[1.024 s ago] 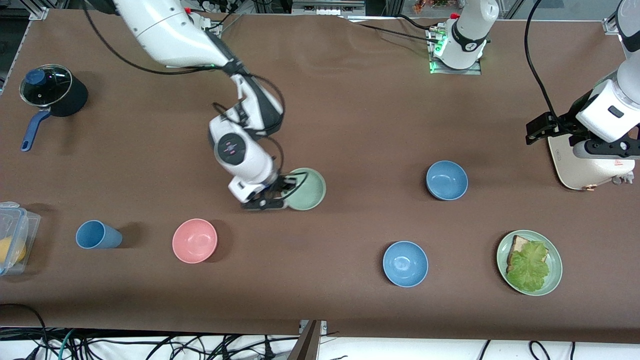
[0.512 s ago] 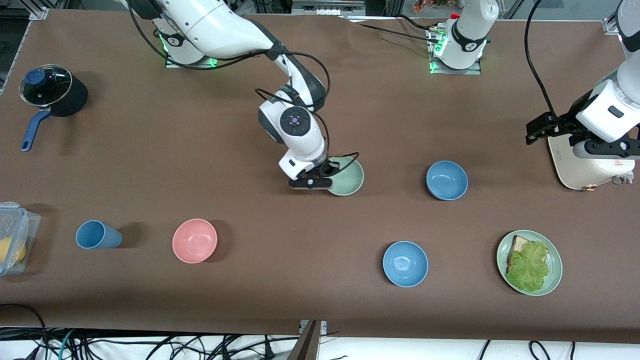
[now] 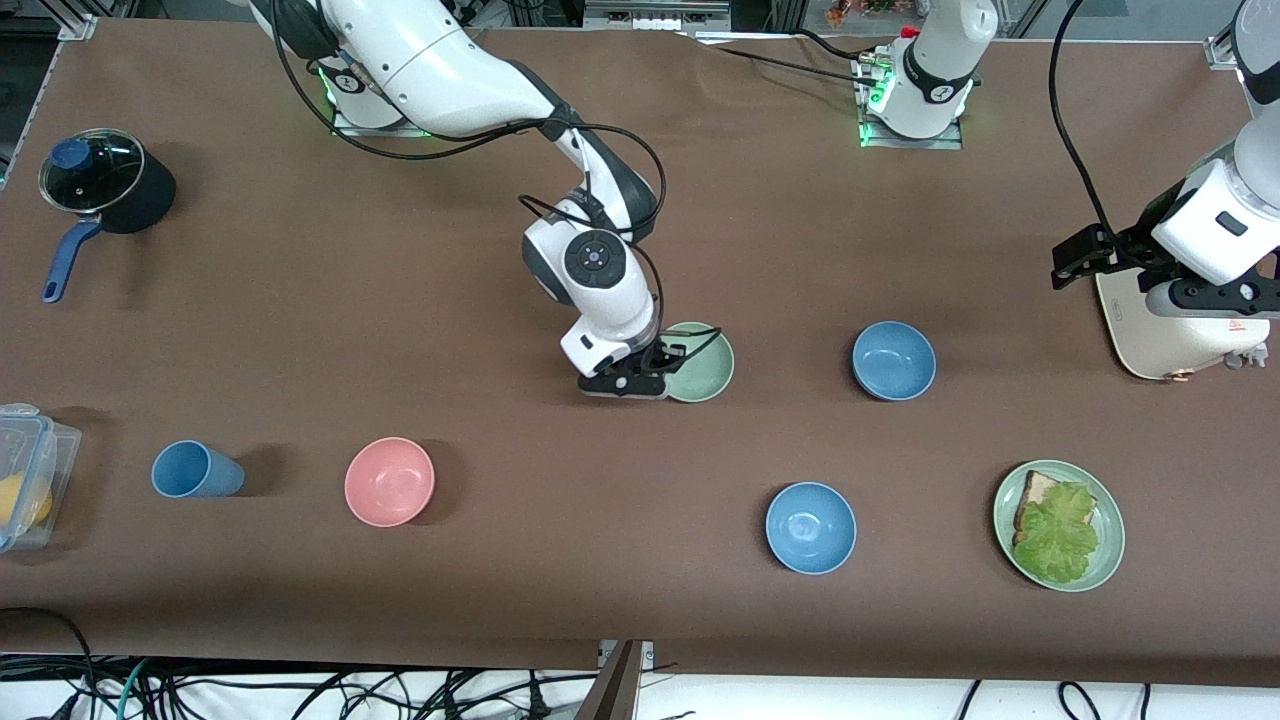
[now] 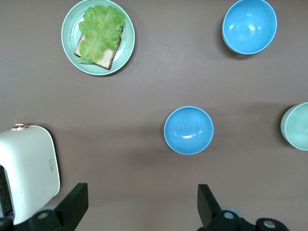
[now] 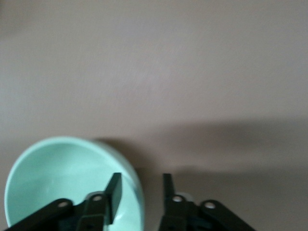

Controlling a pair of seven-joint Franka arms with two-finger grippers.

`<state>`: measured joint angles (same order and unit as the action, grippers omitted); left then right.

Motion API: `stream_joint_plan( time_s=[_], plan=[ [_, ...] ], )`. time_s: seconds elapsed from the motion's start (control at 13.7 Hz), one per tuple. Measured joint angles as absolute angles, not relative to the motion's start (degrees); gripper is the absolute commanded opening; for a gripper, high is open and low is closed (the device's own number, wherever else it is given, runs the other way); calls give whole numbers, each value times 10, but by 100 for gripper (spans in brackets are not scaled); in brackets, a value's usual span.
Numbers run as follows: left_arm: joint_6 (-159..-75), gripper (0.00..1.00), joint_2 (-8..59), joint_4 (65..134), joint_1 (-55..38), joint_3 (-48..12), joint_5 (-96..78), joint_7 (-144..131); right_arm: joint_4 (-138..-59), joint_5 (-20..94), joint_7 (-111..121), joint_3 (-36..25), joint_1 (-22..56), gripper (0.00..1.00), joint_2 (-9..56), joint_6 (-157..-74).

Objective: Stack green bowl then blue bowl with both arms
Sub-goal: 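Release the green bowl with the right gripper while the left gripper reaches the blue bowl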

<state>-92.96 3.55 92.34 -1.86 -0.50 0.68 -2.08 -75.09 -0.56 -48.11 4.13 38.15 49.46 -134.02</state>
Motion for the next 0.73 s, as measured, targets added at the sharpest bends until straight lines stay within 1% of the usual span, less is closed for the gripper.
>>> stream_joint_plan(
  time_s=[0.22,0.37,0.51,0.59,0.73],
  plan=[
    [-917,100,41,923,-19,-5,7,-20,-717,-6,-468,19,340,100,451,-1243],
    [-889,100,56,924,-19,-5,7,-18,-715,2,-423,19,284,100,407,-1193],
    [-890,100,87,928,-19,-5,7,-17,-716,42,-326,19,219,100,362,-1123],
    [-911,100,106,932,-19,-6,7,-17,-719,52,-271,18,193,100,338,-1089],
    [-989,100,144,959,-20,-8,6,-13,-742,58,-196,18,149,100,275,-1027]
  ],
)
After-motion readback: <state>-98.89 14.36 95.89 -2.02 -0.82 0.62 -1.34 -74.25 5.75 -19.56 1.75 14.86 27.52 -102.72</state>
